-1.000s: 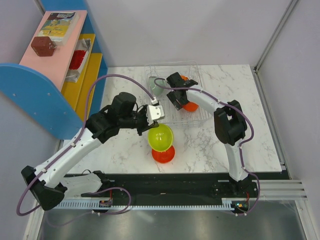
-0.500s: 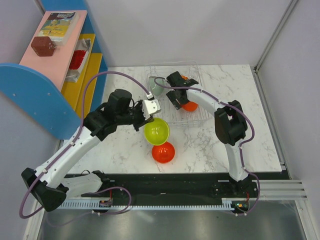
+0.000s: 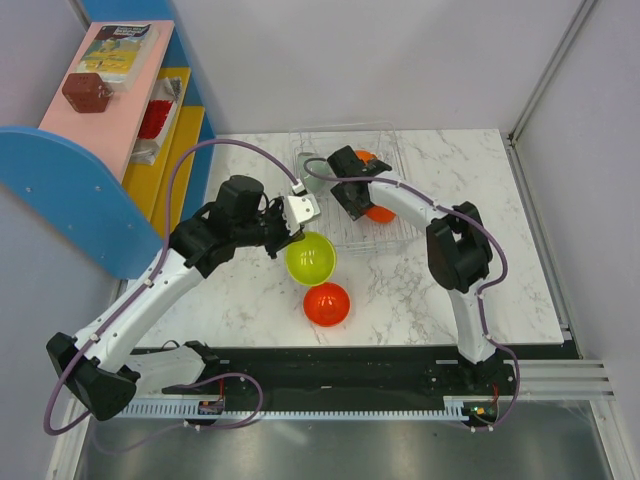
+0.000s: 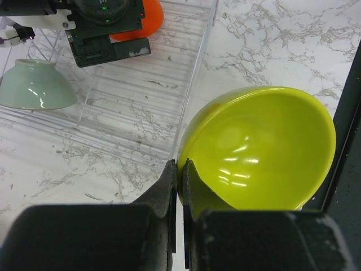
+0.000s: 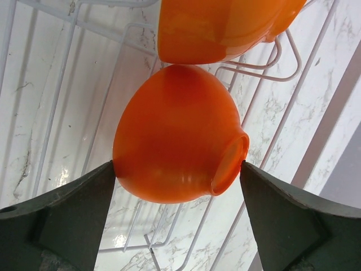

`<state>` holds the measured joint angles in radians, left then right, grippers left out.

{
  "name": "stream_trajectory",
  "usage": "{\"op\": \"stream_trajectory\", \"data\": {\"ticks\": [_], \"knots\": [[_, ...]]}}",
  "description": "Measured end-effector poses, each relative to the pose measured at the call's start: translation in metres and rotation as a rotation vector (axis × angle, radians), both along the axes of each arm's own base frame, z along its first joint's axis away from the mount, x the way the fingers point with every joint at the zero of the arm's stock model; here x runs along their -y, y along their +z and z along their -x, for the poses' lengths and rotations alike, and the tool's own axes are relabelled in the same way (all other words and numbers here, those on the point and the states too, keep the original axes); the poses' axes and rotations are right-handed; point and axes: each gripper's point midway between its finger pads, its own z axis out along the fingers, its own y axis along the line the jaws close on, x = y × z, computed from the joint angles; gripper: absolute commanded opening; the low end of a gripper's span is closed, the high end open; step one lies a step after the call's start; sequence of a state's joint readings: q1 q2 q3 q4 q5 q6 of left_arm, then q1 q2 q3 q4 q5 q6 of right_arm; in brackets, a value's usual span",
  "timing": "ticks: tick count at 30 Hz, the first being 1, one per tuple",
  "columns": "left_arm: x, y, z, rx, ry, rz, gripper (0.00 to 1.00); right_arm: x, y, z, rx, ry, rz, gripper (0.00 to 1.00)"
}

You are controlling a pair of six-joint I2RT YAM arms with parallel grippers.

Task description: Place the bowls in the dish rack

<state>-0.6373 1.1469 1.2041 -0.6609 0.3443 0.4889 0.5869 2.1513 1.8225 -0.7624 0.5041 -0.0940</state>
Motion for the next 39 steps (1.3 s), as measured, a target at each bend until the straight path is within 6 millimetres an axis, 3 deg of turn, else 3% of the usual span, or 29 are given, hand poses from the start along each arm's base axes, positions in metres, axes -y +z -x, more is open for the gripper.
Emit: {"op": "stream_trajectory", "data": {"ticks": [12,21,27,31,36,39], "knots": [[-0.003,0.0,-0.003,0.001,0.012,-0.002,0.02,-0.01,0.012,0.004,0.054,0.049,0.114,0.98],[-0.004,0.0,-0.004,0.0,0.017,-0.002,0.02,-0.044,-0.01,0.027,-0.1,0.177,-0.048,0.98],[-0.006,-0.005,-0.01,-0.01,0.03,-0.007,0.02,-0.053,-0.002,0.03,-0.138,0.187,-0.18,0.98],[-0.016,-0.017,-0.028,-0.042,0.066,-0.017,0.02,-0.036,0.014,0.022,-0.155,0.142,-0.309,0.98],[-0.031,-0.044,-0.063,-0.12,0.125,-0.039,0.02,0.003,0.051,0.007,-0.141,0.06,-0.51,0.98],[-0.033,-0.05,-0.079,-0.141,0.138,-0.045,0.02,0.007,0.075,0.008,-0.135,0.068,-0.624,0.98]]}}
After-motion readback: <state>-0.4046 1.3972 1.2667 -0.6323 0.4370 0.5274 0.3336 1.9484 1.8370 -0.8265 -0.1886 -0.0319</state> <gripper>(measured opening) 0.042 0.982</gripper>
